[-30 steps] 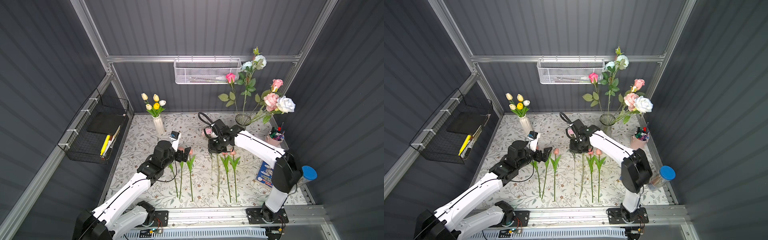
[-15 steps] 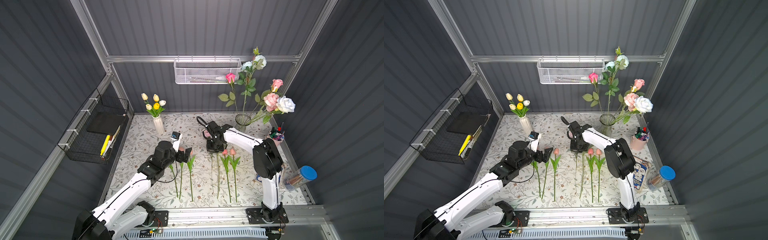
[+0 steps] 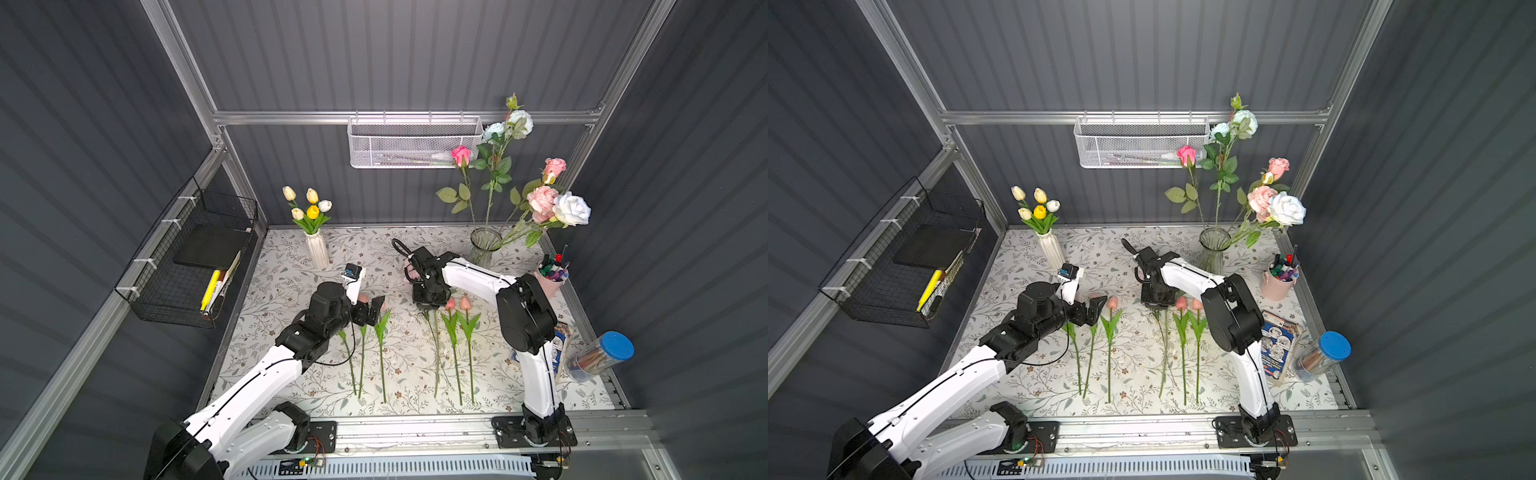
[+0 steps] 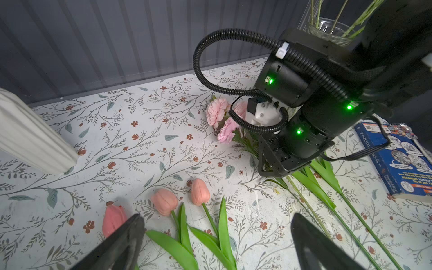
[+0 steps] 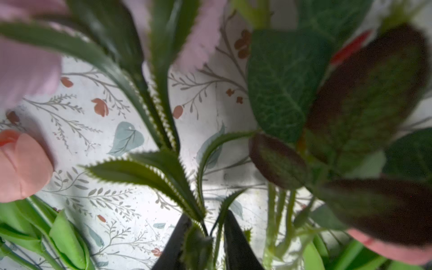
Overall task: Pick out pink flowers from the vase
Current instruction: Place the flower at the center of the board.
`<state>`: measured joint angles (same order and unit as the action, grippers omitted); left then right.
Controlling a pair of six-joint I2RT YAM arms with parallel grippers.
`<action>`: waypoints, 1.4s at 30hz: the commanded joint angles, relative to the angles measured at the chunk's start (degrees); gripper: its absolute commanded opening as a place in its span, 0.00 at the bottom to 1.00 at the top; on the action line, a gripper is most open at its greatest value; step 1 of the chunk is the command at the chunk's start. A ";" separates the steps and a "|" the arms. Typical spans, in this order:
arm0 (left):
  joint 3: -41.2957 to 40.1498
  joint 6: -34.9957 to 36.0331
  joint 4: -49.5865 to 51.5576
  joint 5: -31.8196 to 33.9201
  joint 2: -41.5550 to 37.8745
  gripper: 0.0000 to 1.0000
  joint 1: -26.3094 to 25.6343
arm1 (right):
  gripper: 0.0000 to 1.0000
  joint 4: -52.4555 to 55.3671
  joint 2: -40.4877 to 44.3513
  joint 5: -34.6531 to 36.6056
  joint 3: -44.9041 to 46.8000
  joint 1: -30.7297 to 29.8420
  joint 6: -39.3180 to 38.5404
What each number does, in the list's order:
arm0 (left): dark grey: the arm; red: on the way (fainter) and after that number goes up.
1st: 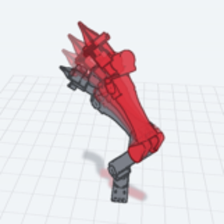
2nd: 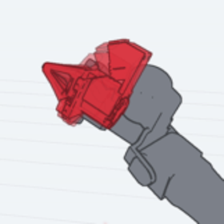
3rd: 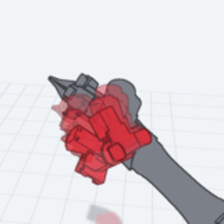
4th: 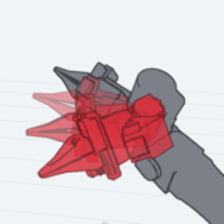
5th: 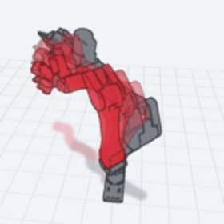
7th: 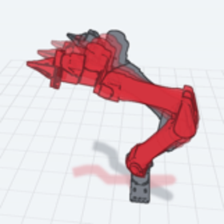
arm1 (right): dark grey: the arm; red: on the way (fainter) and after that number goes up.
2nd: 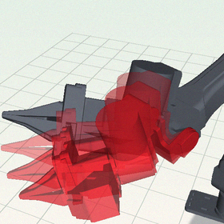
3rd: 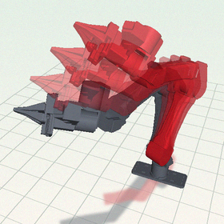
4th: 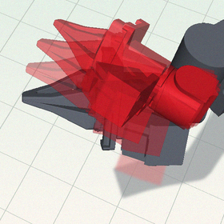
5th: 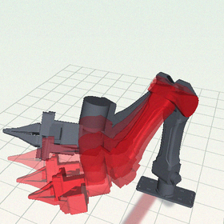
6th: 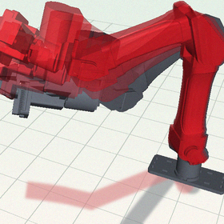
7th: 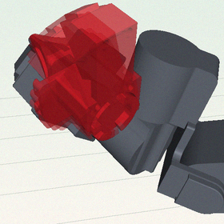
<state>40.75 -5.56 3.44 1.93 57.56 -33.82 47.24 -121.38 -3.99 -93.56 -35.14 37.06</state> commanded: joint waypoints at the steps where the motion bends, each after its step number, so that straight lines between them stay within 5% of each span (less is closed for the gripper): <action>1: 0.83 0.90 -0.25 -0.74 0.32 0.99 -0.37 | 0.32 -0.44 1.92 1.28 0.15 0.19 1.42; 26: 0.70 1.08 -0.54 -0.78 -0.05 0.99 -0.40 | 0.04 -15.11 8.59 0.66 12.55 0.51 25.76; 33: 0.65 1.17 -0.54 -0.79 -0.24 0.99 -0.45 | 0.04 -14.89 7.31 1.80 11.46 0.61 25.68; 37: 0.69 1.26 -0.63 -0.74 -0.04 0.99 -0.45 | 0.22 -14.67 6.93 1.72 11.21 0.62 25.82; 42: 0.58 1.34 -0.67 -0.87 0.03 0.99 -0.45 | 0.27 -13.84 9.03 1.98 10.77 0.63 24.09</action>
<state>40.75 -5.54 3.42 1.89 57.78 -33.85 32.38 -113.38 -3.20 -81.45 -34.81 61.45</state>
